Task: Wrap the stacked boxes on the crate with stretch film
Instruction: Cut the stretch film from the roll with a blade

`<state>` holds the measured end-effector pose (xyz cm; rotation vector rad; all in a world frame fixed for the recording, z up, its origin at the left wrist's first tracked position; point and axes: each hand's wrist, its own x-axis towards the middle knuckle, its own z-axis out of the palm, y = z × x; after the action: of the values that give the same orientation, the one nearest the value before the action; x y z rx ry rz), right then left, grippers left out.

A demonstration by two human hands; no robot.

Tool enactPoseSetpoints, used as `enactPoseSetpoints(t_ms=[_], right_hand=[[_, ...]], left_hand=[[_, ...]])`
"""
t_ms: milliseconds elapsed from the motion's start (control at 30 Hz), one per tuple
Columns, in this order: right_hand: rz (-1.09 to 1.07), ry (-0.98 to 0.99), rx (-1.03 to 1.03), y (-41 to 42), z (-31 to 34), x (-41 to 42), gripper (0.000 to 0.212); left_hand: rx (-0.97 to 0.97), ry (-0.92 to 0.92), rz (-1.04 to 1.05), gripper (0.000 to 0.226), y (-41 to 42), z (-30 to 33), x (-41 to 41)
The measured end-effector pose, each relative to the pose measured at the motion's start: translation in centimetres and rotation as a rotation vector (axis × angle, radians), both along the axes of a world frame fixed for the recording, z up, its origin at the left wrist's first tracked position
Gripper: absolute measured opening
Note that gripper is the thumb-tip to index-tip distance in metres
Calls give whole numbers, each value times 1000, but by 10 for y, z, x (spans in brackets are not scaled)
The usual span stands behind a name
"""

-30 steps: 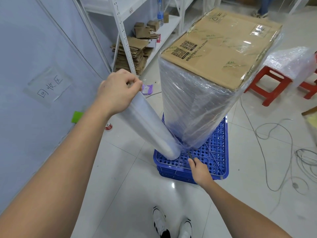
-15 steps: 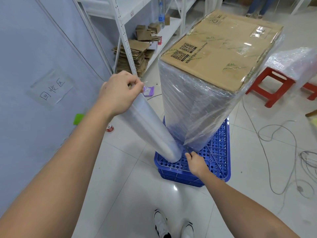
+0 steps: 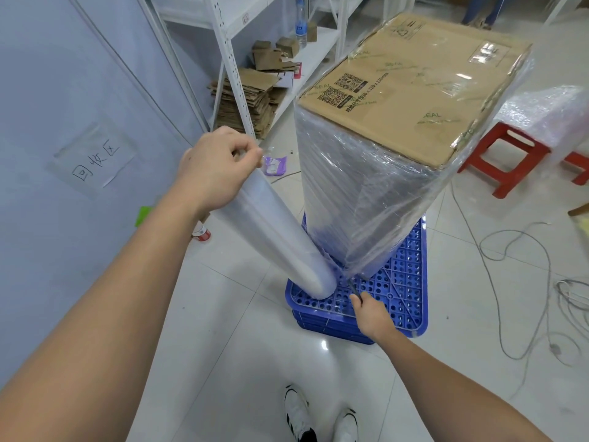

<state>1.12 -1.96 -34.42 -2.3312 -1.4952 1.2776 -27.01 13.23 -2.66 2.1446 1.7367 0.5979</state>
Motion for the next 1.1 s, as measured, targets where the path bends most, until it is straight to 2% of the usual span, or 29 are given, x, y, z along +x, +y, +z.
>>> enactPoseSetpoints(t_ms=[167,267,400,667,900,1100], right_hand=[[-38,58,6,21,-2,-7,39],[31,-33,-13,0,-14,4,37],[22,-108,-43,-24,-30,15,35],[-23,49,52,32,-13,-9,39],[-41,-11,-35,4,-26,-2,40],[-33,-5,-6,-4,-23,0,41]], left_hand=[[15,-7,17,29,-1,-3,-5],[12,-27,21,28,0,-4,-9],[17,-34,9,28,2,-6,-10],[34,2,-11,34,5,-2,1],[20,-32,12,32,5,-5,-11],[22,-54,17,26,2,-4,-17]])
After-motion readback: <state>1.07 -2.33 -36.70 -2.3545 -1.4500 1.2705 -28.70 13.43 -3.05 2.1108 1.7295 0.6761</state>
